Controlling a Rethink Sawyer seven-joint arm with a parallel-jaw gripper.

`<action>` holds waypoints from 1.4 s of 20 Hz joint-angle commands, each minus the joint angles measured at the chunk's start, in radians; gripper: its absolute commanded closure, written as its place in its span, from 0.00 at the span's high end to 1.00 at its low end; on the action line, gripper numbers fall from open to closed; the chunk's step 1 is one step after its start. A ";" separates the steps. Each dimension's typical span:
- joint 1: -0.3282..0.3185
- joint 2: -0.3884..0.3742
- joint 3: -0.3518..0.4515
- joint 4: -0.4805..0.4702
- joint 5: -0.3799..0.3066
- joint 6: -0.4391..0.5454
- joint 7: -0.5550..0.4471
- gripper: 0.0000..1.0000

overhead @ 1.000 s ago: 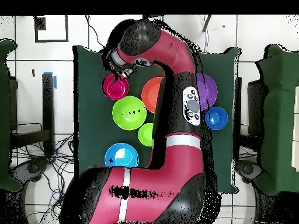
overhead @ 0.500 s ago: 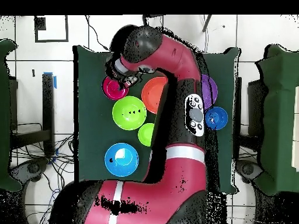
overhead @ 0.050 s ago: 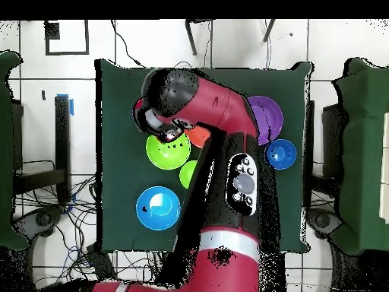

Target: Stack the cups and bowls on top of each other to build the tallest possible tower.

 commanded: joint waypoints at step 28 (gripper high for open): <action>-0.562 -0.059 0.401 0.233 -0.679 -0.445 -0.732 1.00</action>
